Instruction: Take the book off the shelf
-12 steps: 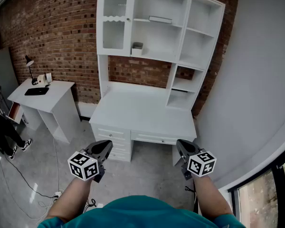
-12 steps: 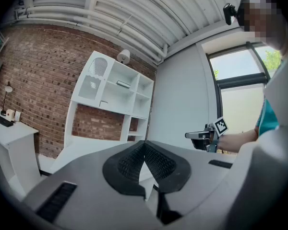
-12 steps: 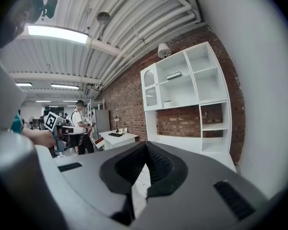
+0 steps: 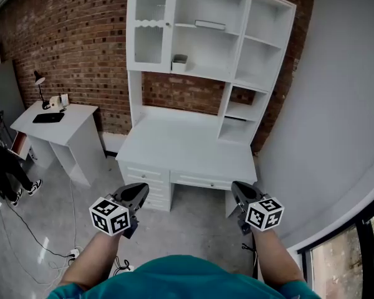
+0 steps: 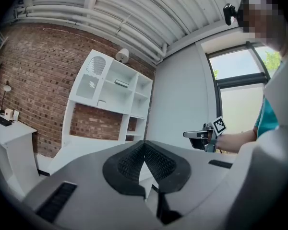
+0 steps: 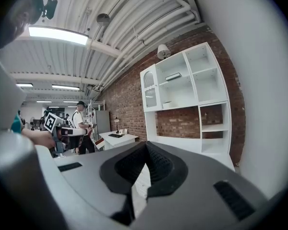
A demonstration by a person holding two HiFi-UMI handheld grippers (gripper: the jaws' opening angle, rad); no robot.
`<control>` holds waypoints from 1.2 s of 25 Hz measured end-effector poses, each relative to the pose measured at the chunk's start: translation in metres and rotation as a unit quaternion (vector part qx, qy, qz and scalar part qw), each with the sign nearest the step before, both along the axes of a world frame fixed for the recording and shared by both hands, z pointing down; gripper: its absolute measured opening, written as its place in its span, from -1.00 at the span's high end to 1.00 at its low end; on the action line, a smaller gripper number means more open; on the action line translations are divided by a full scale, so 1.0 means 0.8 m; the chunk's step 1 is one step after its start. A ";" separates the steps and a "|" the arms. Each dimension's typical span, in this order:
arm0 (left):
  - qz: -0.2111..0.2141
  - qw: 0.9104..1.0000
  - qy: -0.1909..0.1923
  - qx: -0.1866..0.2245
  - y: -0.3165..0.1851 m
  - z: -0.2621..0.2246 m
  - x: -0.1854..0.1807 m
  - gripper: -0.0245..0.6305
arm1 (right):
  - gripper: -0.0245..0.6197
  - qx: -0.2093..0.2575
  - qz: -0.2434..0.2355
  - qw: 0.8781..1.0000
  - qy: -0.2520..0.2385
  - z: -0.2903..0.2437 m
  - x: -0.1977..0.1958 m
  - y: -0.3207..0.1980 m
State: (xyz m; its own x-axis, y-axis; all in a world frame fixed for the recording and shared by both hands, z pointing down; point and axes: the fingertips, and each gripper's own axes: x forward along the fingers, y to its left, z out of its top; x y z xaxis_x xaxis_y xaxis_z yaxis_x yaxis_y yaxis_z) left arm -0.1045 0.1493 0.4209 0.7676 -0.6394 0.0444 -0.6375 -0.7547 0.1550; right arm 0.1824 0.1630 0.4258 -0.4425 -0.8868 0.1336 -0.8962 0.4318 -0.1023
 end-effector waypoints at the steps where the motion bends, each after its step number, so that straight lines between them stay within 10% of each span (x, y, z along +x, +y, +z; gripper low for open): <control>1: 0.000 1.000 0.000 0.000 0.000 -0.001 0.002 0.87 | 0.86 0.000 0.000 1.000 -0.004 -0.002 0.002 0.000; 30: -0.029 0.999 0.014 0.001 -0.017 -0.002 0.069 0.88 | 0.86 0.004 -0.049 0.999 0.003 -0.004 0.055 -0.046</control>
